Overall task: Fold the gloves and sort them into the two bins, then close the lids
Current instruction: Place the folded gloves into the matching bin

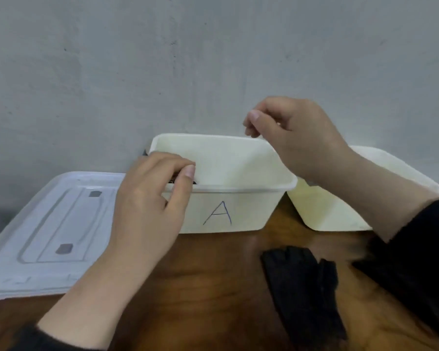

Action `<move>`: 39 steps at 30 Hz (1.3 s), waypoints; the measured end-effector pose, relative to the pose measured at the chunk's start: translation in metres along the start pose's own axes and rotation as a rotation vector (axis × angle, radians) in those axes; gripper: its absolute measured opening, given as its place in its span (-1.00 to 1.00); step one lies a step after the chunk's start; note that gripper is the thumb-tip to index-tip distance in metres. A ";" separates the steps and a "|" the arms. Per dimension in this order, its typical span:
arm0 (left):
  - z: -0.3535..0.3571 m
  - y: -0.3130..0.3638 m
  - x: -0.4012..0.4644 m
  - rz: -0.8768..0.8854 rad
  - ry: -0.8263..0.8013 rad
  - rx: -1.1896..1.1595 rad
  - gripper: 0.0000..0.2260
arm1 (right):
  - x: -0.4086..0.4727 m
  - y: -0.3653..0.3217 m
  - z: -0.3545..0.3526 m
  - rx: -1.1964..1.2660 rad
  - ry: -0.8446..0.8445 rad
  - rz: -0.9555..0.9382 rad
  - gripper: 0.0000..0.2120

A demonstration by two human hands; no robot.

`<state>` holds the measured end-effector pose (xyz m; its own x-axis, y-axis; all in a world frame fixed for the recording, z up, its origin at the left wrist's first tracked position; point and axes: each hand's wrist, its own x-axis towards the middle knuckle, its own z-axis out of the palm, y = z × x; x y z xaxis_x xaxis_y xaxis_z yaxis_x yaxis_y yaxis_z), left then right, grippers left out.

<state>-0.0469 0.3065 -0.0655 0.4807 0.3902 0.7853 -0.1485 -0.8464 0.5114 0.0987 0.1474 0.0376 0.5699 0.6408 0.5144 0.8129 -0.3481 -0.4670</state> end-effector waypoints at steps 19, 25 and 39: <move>0.097 0.107 -0.164 -0.071 -0.851 0.240 -0.58 | -0.306 0.098 0.016 -0.198 -0.152 0.247 -0.64; 0.116 0.113 -0.173 -0.048 -0.891 0.263 -0.61 | -0.319 0.110 -0.006 -0.072 0.053 0.338 -0.73; 0.176 0.230 -0.204 0.093 -0.672 0.044 -0.71 | -0.355 0.168 -0.107 -0.207 0.357 0.336 -0.80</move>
<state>-0.0271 -0.0319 -0.1692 0.9023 0.0173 0.4307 -0.1867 -0.8849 0.4268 0.0457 -0.2117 -0.1465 0.7794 0.2106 0.5901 0.5643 -0.6453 -0.5150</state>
